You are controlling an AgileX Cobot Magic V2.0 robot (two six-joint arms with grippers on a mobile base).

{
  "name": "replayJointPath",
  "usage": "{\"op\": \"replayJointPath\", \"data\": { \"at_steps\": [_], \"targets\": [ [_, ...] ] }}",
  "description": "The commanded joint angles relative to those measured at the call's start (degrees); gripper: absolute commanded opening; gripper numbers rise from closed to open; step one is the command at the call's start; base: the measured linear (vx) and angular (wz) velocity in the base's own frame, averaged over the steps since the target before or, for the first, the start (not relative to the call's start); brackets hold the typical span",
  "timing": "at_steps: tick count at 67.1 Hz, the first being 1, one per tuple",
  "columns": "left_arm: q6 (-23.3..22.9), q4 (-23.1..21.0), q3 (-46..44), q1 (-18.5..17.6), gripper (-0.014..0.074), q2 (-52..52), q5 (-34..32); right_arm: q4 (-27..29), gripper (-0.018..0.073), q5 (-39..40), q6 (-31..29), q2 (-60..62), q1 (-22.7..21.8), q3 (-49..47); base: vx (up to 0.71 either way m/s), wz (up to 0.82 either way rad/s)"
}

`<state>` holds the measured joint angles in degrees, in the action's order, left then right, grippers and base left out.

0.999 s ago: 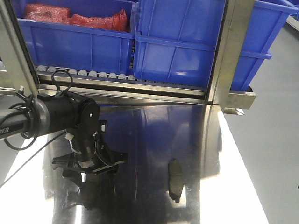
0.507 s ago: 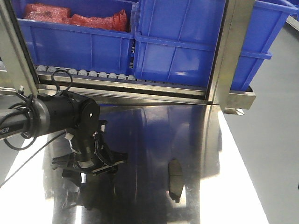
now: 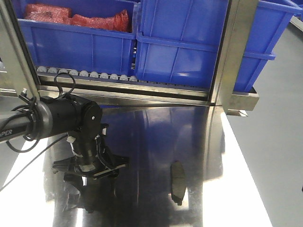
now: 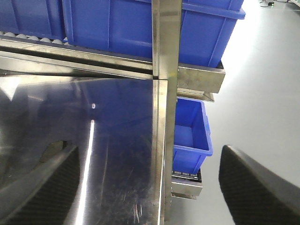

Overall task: Move and align brake pads A on conveyor
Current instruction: 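Close the left gripper on the pad and lift it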

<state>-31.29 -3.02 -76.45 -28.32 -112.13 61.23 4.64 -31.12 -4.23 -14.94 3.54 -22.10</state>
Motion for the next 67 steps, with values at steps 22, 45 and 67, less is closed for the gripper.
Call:
{"op": "replayJointPath", "data": {
  "at_steps": [22, 45, 67],
  "targets": [
    [0.68, -0.13, -1.65, -0.16, -0.0009, 2.66, 0.89, 0.00, 0.0576, 4.41, -0.19, -0.42, -0.04, -1.54, 0.00, 0.00],
    [2.37, 3.51, -1.65, -0.16, -0.0007, 6.84, 0.50, 0.00, 0.0576, 4.41, -0.19, -0.42, -0.04, -1.54, 0.00, 0.00],
    [2.39, 11.82, -1.65, 0.69, -0.0007, 19.89, -0.63, 0.00, 0.0576, 4.41, -0.19, -0.42, -0.04, -1.54, 0.00, 0.00]
  ]
}}
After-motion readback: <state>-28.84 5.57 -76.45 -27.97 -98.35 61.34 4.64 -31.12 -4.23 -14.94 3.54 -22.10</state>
